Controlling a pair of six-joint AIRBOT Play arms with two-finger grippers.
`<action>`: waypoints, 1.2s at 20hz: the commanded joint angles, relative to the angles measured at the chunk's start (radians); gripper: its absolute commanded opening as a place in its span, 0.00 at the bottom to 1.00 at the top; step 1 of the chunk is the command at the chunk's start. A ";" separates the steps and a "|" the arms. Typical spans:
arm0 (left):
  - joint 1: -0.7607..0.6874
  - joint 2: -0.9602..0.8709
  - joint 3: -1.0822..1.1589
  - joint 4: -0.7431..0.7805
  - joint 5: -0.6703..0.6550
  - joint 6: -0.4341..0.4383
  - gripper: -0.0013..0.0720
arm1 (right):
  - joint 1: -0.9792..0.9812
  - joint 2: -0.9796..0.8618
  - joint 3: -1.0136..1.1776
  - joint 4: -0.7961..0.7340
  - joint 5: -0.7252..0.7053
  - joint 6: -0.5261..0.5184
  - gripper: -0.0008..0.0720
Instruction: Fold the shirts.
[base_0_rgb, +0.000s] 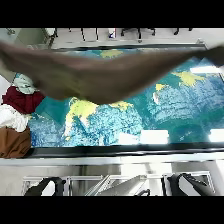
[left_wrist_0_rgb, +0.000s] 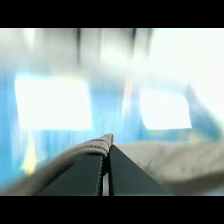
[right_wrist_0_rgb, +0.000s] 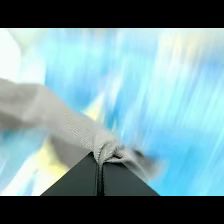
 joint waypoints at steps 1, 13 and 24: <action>-0.001 0.141 0.277 0.092 -0.180 -0.046 0.04 | -0.001 0.166 0.256 -0.073 0.263 0.011 0.04; -0.001 0.070 -0.073 0.248 -0.042 -0.126 0.04 | 0.005 0.002 0.113 -0.150 0.019 0.112 0.04; -0.166 -0.768 -0.386 0.161 -0.121 -0.016 0.04 | 0.118 -0.639 -0.523 -0.022 0.392 0.014 0.04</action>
